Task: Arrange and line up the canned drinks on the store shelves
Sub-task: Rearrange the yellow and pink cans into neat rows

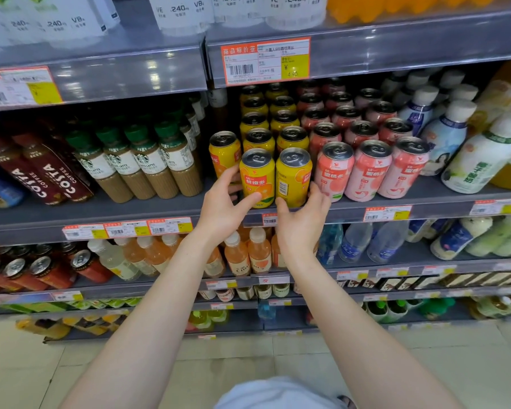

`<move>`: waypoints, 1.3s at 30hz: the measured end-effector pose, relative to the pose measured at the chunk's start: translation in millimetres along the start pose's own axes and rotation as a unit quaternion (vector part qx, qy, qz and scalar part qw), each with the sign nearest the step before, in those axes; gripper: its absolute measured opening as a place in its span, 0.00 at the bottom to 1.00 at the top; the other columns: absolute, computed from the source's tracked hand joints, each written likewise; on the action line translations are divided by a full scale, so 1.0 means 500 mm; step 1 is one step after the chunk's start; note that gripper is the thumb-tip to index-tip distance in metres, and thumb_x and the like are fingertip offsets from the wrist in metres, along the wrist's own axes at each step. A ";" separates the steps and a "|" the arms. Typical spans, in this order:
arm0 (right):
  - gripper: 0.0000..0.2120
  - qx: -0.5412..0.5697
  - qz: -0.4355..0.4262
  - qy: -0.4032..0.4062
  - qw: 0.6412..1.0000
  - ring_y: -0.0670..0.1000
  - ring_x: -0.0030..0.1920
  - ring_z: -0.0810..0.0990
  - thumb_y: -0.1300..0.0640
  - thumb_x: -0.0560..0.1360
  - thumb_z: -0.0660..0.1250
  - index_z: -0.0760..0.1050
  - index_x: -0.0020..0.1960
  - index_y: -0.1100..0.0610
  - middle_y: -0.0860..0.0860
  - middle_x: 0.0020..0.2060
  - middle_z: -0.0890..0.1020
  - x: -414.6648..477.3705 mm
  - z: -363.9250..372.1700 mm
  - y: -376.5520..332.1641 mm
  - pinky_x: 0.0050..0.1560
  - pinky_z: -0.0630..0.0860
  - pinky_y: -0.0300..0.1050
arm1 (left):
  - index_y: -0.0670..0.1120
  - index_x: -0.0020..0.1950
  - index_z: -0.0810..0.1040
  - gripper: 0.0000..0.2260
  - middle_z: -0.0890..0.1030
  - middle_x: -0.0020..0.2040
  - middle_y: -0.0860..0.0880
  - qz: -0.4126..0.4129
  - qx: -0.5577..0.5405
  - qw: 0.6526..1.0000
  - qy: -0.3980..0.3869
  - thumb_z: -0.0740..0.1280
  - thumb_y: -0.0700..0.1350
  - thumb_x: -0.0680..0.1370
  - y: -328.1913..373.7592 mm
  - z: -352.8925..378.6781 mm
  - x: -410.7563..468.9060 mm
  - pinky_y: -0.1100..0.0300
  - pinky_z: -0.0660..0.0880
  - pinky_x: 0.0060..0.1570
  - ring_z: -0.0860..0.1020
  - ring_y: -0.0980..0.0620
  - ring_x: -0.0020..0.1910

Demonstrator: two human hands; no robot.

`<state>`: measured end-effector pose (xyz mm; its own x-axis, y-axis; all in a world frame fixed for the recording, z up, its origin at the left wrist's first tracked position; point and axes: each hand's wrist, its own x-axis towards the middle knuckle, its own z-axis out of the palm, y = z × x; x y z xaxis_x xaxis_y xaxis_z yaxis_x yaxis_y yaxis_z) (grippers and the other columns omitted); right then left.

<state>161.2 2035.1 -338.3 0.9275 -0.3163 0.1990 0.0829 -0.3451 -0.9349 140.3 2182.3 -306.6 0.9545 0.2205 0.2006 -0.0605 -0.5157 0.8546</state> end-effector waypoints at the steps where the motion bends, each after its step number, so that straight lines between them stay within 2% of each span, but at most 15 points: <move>1: 0.31 -0.007 -0.003 -0.001 1.000 0.49 0.62 0.74 0.52 0.74 0.75 0.68 0.73 0.56 0.51 0.64 0.70 0.000 -0.002 0.001 0.58 0.74 0.42 | 0.54 0.77 0.67 0.31 0.77 0.70 0.58 0.001 0.001 1.000 -0.002 0.75 0.52 0.77 0.000 0.000 0.001 0.48 0.75 0.68 0.76 0.58 0.66; 5: 0.29 -0.021 -0.023 -0.012 0.999 0.48 0.54 0.77 0.54 0.75 0.71 0.68 0.73 0.55 0.52 0.64 0.72 -0.006 -0.007 0.013 0.54 0.76 0.46 | 0.55 0.78 0.66 0.32 0.76 0.70 0.58 0.004 -0.003 1.000 -0.008 0.75 0.52 0.77 -0.002 -0.001 -0.002 0.50 0.75 0.68 0.76 0.58 0.67; 8: 0.27 -0.003 -0.023 -0.013 1.000 0.50 0.58 0.79 0.54 0.76 0.70 0.67 0.73 0.53 0.50 0.64 0.77 -0.009 -0.004 0.018 0.60 0.77 0.50 | 0.52 0.78 0.66 0.35 0.76 0.71 0.57 0.002 -0.005 1.000 -0.007 0.77 0.52 0.75 0.002 0.001 -0.003 0.57 0.74 0.66 0.75 0.58 0.67; 10: 0.25 0.010 -0.010 0.000 1.000 0.49 0.61 0.77 0.54 0.76 0.72 0.69 0.70 0.54 0.50 0.63 0.77 -0.008 -0.003 0.014 0.60 0.75 0.46 | 0.52 0.78 0.66 0.34 0.76 0.70 0.56 -0.001 -0.009 1.000 0.006 0.77 0.51 0.75 0.005 0.005 -0.004 0.60 0.74 0.63 0.76 0.58 0.66; 14: 0.26 0.004 0.015 0.007 1.000 0.46 0.54 0.74 0.53 0.74 0.76 0.70 0.66 0.56 0.51 0.61 0.74 0.003 -0.004 0.004 0.50 0.66 0.33 | 0.53 0.76 0.68 0.33 0.77 0.68 0.56 -0.003 -0.017 0.999 0.035 0.78 0.52 0.75 0.008 0.015 -0.010 0.59 0.75 0.63 0.77 0.59 0.65; 18: 0.30 -0.023 0.000 -0.006 1.000 0.47 0.61 0.72 0.50 0.76 0.74 0.68 0.74 0.57 0.52 0.67 0.70 -0.002 -0.003 0.010 0.55 0.66 0.36 | 0.54 0.75 0.68 0.33 0.77 0.65 0.59 -0.009 -0.023 0.999 0.046 0.79 0.52 0.73 0.008 0.018 -0.010 0.56 0.76 0.63 0.77 0.61 0.63; 20: 0.30 -0.020 -0.007 -0.007 1.000 0.45 0.61 0.71 0.50 0.76 0.73 0.68 0.74 0.57 0.52 0.67 0.70 -0.006 -0.005 0.014 0.55 0.65 0.33 | 0.55 0.74 0.69 0.33 0.78 0.64 0.59 -0.012 -0.022 0.998 0.053 0.79 0.53 0.73 0.007 0.021 -0.010 0.54 0.77 0.63 0.77 0.62 0.62; 23: 0.27 0.008 0.001 0.010 1.000 0.42 0.57 0.71 0.52 0.75 0.75 0.72 0.70 0.57 0.51 0.63 0.72 -0.006 -0.007 0.013 0.51 0.62 0.27 | 0.57 0.73 0.69 0.34 0.79 0.64 0.59 -0.018 -0.014 0.998 0.066 0.80 0.55 0.71 0.006 0.026 -0.009 0.51 0.78 0.62 0.78 0.62 0.61; 28: 0.24 0.016 0.009 0.034 0.999 0.43 0.53 0.72 0.51 0.72 0.77 0.73 0.64 0.57 0.52 0.60 0.74 -0.009 -0.001 0.007 0.47 0.62 0.30 | 0.57 0.73 0.69 0.34 0.80 0.65 0.58 -0.021 -0.012 0.998 0.065 0.80 0.55 0.71 0.009 0.024 -0.008 0.53 0.79 0.61 0.79 0.62 0.60; 32: 0.23 0.019 0.000 0.038 0.999 0.47 0.57 0.74 0.53 0.74 0.76 0.73 0.65 0.57 0.51 0.59 0.77 -0.010 -0.002 0.011 0.50 0.62 0.28 | 0.57 0.73 0.69 0.34 0.79 0.64 0.59 -0.023 -0.011 0.998 0.064 0.80 0.54 0.71 0.010 0.023 -0.006 0.54 0.79 0.61 0.79 0.61 0.59; 39: 0.23 0.023 -0.008 0.045 0.999 0.47 0.59 0.74 0.54 0.74 0.75 0.74 0.65 0.58 0.52 0.59 0.77 -0.009 -0.003 0.010 0.51 0.61 0.28 | 0.57 0.73 0.69 0.34 0.80 0.65 0.58 -0.024 -0.015 0.998 0.060 0.81 0.55 0.70 0.010 0.023 -0.003 0.57 0.79 0.60 0.79 0.61 0.60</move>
<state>157.0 2033.2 -343.5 0.8894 -0.3905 0.2375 0.1154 -0.3109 -0.9434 141.7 2169.7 -308.0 0.9146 0.3433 0.2136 -0.0261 -0.4771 0.8785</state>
